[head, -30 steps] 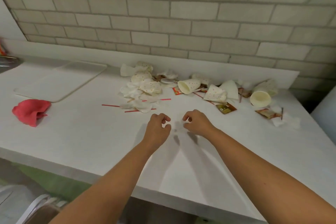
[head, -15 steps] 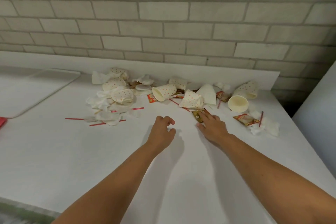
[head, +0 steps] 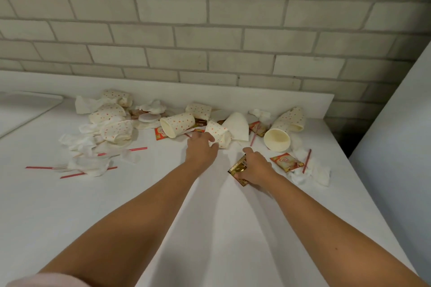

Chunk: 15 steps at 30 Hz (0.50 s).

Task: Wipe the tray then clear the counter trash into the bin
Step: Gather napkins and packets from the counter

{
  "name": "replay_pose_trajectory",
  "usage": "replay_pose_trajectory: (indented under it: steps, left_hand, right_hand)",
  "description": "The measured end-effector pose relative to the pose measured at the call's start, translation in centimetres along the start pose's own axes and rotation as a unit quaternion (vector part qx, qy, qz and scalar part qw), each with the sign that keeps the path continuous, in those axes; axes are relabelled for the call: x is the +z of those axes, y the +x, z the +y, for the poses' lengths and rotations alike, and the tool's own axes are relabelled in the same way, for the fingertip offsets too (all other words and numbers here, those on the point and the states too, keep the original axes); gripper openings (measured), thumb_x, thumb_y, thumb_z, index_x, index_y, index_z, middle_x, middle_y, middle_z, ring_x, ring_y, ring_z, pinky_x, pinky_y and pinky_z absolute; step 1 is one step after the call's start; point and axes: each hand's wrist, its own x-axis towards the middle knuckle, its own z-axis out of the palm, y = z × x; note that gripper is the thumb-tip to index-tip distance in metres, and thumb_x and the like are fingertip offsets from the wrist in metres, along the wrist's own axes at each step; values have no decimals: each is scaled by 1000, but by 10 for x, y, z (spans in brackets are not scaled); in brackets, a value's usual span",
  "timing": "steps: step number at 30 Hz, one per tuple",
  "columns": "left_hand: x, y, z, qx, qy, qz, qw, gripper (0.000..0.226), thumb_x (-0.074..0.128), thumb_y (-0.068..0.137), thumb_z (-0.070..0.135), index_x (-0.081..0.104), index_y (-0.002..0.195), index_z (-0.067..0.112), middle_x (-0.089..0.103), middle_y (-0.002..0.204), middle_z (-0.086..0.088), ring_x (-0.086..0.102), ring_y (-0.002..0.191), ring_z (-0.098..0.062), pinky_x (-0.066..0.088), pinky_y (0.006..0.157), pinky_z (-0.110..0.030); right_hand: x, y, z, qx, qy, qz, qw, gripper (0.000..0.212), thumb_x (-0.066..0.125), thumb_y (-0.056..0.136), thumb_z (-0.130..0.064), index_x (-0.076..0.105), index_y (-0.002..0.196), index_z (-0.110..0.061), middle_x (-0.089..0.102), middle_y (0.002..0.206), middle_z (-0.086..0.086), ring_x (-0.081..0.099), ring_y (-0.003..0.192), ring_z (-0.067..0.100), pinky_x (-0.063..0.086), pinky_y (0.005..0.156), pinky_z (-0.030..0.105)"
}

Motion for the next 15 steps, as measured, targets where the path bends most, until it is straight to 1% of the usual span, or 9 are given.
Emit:
replay_pose_trajectory:
  steps: [2,4,7,8,9,11,12,15]
  left_hand:
    - [4,9,4,0,10,10,1000,28,48,94,24,57,117,10,41,135,-13,37,125,-29,33,101,-35]
    - [7,17,7,5,19,8,1000,28,45,95,20,56,118,9,41,133,-14,38,123,-29,34,99,-34]
    - [9,28,10,21,40,4,999,30,46,93,7,53,122,9,39,135,-11,39,123,-28,36,98,-34]
    - [9,32,10,31,51,1,998,35,48,90,1,51,124,10,38,136,-10,39,123,-28,36,98,-34]
    - [9,35,10,39,61,-6,997,42,49,86,-4,50,126,11,37,137,-9,38,123,-27,37,98,-34]
    - [8,40,12,55,83,-24,995,56,50,80,-11,45,130,14,34,140,-7,37,124,-28,39,97,-35]
    - [7,42,14,64,99,-34,992,60,51,79,-11,42,132,15,32,143,-6,36,124,-28,40,98,-35]
    - [6,48,19,94,169,-79,978,69,57,82,1,29,142,18,19,153,-3,27,134,-29,37,105,-39]
  right_hand:
    - [-2,5,3,-2,19,6,1000,69,72,79,-25,35,134,-10,54,125,11,54,114,26,47,95,39]
    - [-5,12,8,1,42,36,998,67,74,77,-21,36,131,-7,57,122,10,56,112,26,49,93,39]
    - [-7,23,13,16,91,42,995,84,76,76,-21,25,140,-6,57,123,11,55,114,27,48,94,39]
    - [-9,26,14,20,94,32,995,84,75,76,-22,25,141,-5,57,123,11,55,114,27,48,93,37]
    - [-9,30,14,22,83,19,996,78,74,78,-24,29,138,-4,56,123,11,54,114,27,48,91,35]
    - [-11,34,15,17,32,3,999,59,68,82,-30,41,127,-3,55,122,12,53,113,27,44,83,32]
    - [-11,36,14,14,6,4,1000,51,64,85,-30,44,124,-3,55,122,13,52,113,28,42,82,32]
    - [-10,41,11,15,-43,18,999,35,55,91,-24,50,120,-4,55,121,12,51,113,29,44,88,36]
